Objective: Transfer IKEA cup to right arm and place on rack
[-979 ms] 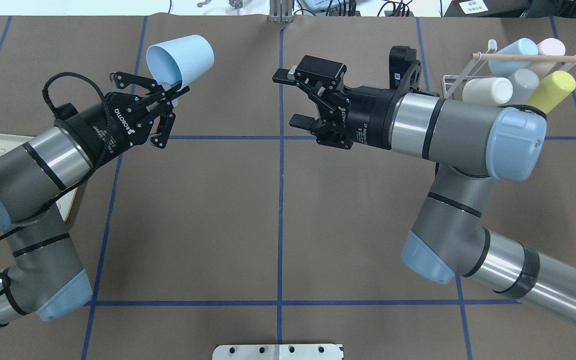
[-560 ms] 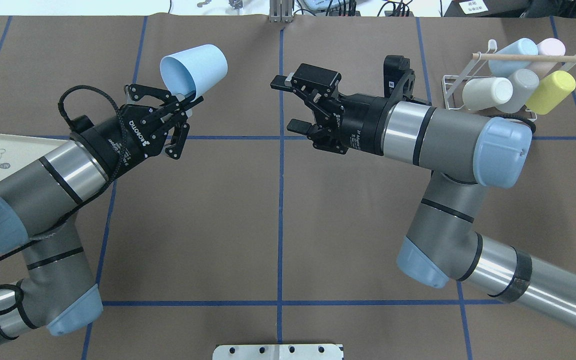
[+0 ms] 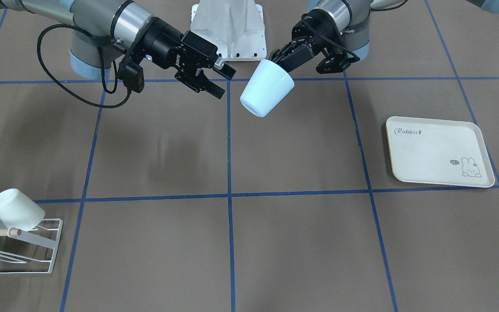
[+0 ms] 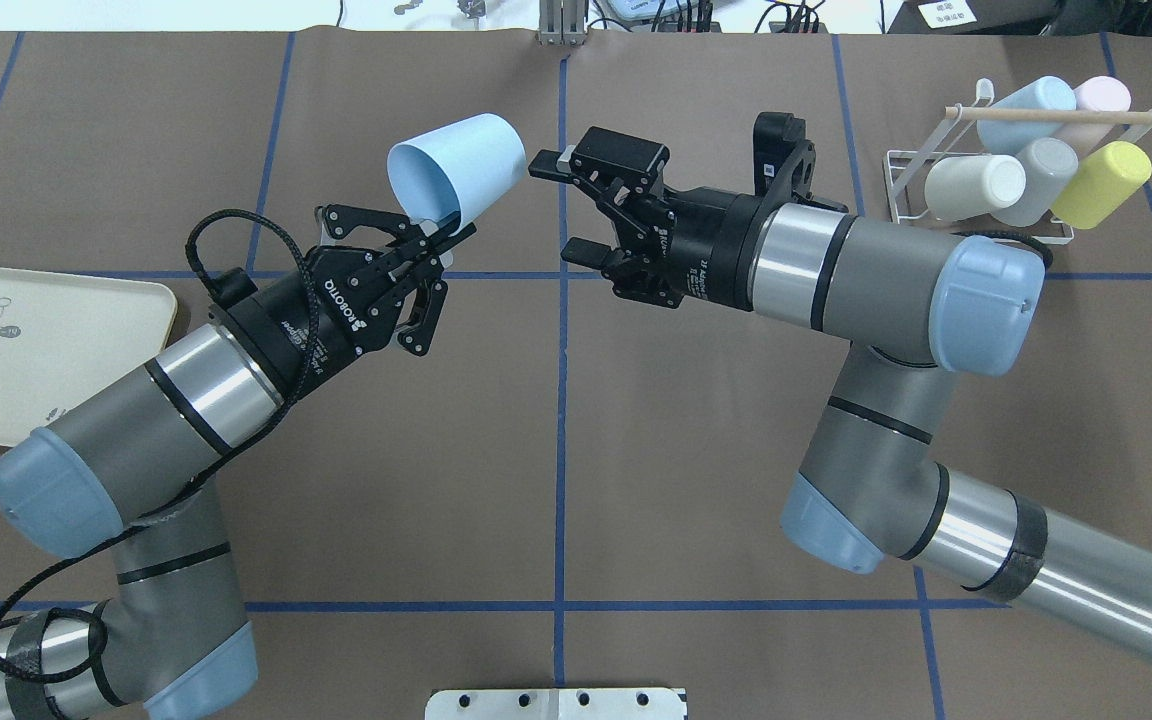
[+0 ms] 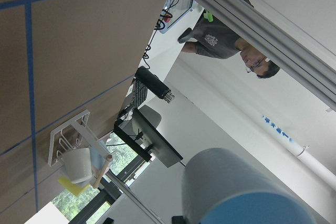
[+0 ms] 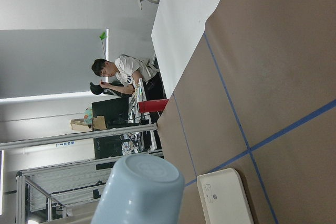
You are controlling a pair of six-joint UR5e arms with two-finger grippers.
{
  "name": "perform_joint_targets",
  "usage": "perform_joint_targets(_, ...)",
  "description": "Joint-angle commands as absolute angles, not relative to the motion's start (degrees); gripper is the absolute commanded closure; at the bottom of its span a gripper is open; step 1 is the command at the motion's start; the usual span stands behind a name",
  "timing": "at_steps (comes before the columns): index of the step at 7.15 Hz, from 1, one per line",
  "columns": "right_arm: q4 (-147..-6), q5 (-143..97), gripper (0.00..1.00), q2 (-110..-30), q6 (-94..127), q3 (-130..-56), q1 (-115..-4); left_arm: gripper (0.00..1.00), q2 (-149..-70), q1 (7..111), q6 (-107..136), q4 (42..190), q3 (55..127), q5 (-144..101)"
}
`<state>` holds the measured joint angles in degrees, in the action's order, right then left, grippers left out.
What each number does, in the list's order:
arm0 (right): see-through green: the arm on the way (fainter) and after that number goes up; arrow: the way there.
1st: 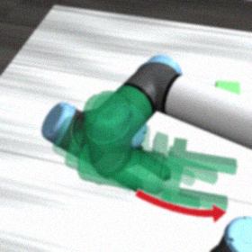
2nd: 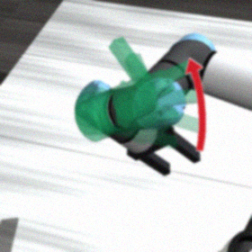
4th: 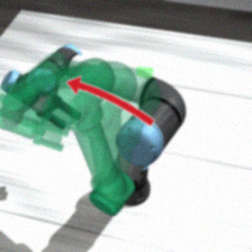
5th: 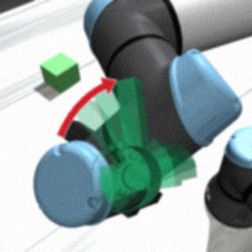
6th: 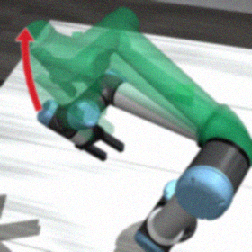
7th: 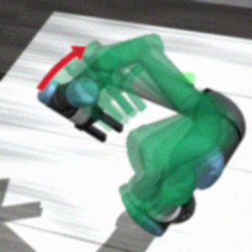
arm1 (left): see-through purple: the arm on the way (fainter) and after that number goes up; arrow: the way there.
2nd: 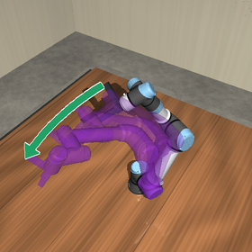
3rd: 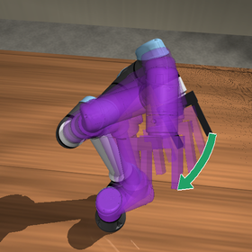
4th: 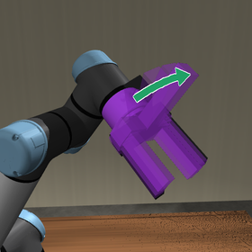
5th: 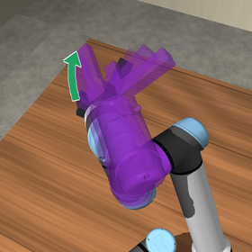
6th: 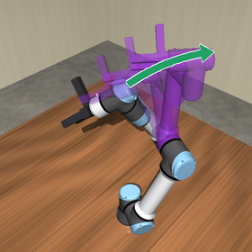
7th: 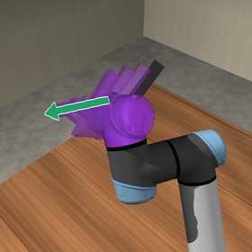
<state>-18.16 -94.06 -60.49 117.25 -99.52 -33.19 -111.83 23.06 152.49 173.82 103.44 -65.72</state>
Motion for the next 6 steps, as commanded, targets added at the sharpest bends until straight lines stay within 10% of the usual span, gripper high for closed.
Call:
perform_joint_targets(1, -17.3, -93.8, 0.0, -60.5, 118.4, -99.4, -33.2, 1.0, -112.1, 21.2, 151.1, 178.9, 103.2, -61.7)
perform_joint_targets(6, -14.9, -90.9, 0.0, -60.4, 120.4, -99.1, -33.1, 1.0, -113.6, 17.5, 148.4, 179.3, 102.0, -59.4)
